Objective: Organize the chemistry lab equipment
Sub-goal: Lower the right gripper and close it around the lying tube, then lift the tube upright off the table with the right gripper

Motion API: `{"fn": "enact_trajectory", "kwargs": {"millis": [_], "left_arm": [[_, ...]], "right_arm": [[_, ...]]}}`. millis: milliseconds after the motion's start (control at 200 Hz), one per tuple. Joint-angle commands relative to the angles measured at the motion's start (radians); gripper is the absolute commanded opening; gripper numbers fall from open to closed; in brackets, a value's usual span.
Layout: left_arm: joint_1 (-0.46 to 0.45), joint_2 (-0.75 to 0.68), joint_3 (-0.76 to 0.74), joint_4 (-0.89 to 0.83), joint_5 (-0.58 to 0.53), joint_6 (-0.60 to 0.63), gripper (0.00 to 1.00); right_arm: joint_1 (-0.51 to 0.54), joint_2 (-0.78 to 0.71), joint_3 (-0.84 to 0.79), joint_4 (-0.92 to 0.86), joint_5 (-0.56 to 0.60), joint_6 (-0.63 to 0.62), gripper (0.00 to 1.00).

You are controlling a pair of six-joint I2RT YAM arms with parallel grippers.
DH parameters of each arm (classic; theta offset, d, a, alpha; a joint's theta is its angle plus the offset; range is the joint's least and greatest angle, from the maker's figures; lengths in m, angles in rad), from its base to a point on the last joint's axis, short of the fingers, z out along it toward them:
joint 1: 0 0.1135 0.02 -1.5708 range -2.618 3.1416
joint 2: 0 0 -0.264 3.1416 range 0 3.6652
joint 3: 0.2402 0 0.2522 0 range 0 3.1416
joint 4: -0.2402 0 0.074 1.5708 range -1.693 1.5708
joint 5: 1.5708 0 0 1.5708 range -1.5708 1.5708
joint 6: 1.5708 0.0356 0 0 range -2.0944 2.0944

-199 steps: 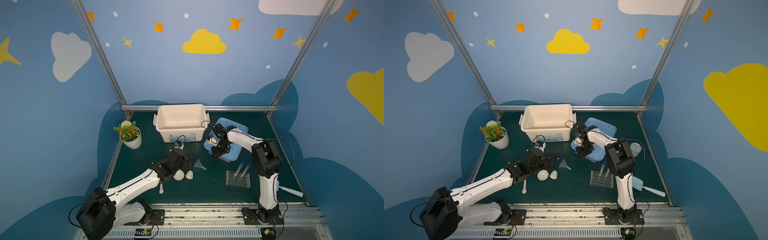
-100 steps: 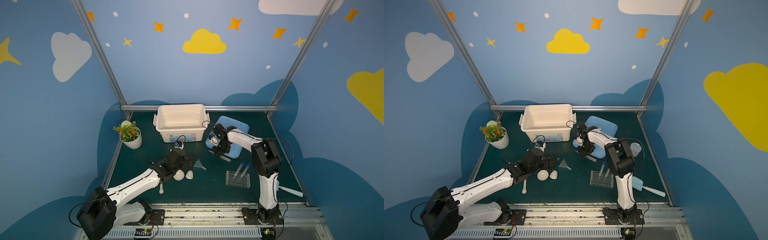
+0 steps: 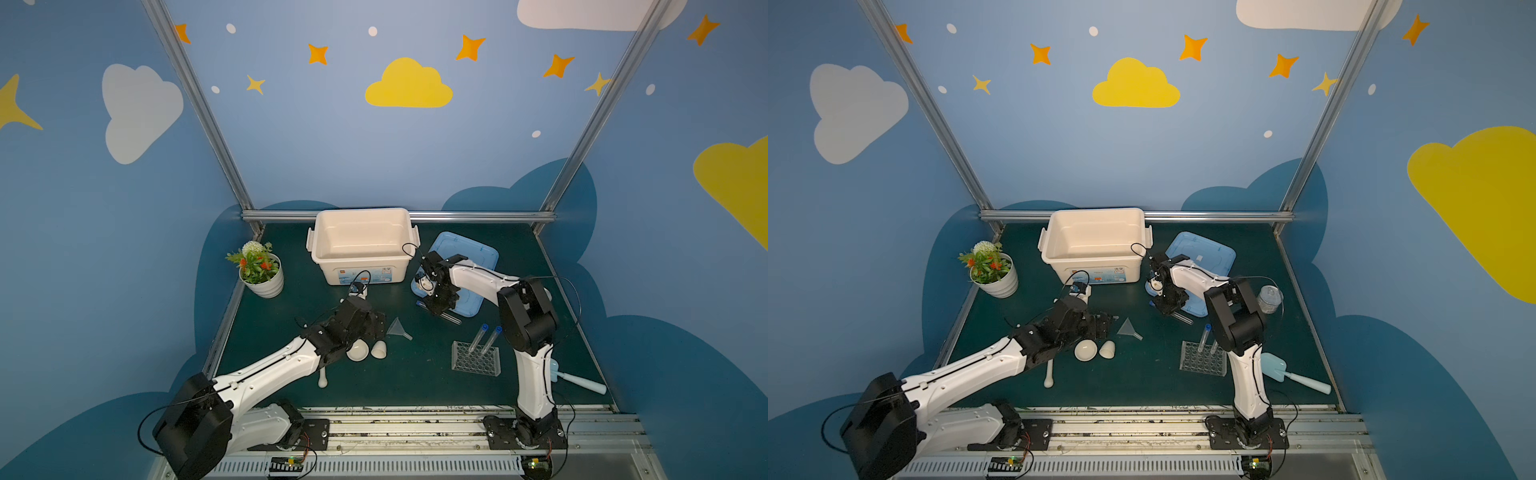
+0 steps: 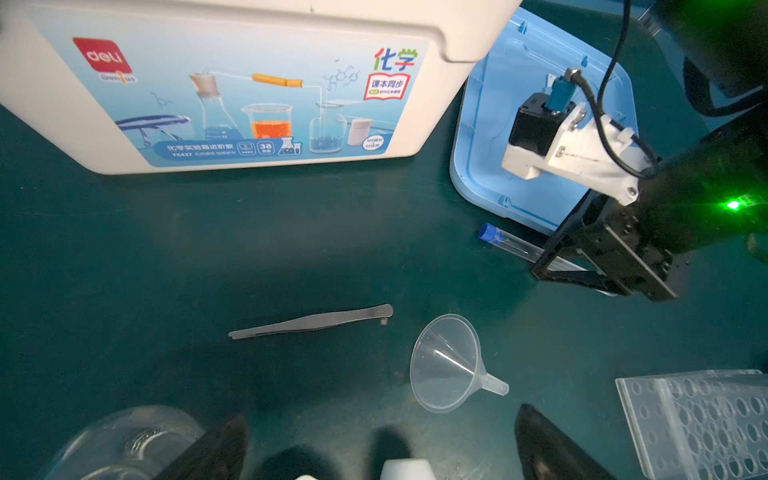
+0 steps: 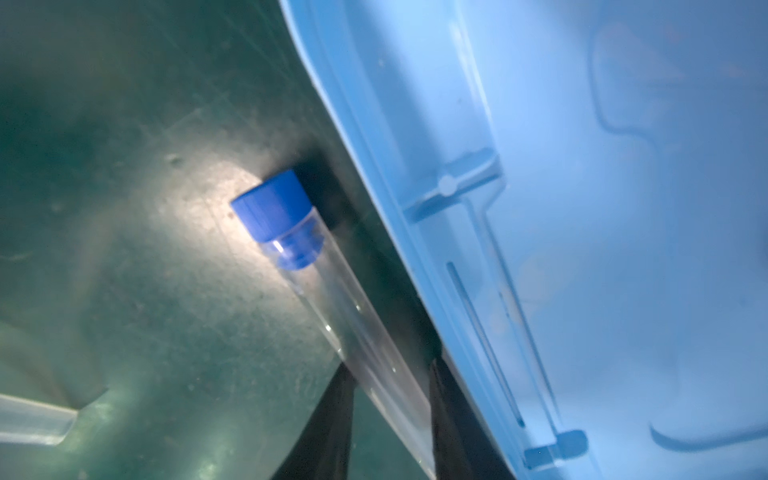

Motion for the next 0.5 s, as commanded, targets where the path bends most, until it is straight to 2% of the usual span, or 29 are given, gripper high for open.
{"fn": "enact_trajectory", "kwargs": {"millis": [0, 160, 496], "left_arm": [[0.004, -0.02, -0.011, 0.009, -0.006, -0.003, 1.0], [0.003, -0.026, -0.015, 0.008, -0.009, -0.004, 1.0], [0.003, -0.032, -0.014, 0.008, -0.012, -0.005, 1.0]], "right_arm": [[0.017, 0.018, -0.026, -0.016, 0.038, -0.013, 0.31], [0.026, 0.019, -0.034, -0.009, 0.064, -0.018, 0.29], [0.028, -0.013, -0.059, 0.025, 0.044, -0.031, 0.21]]}}
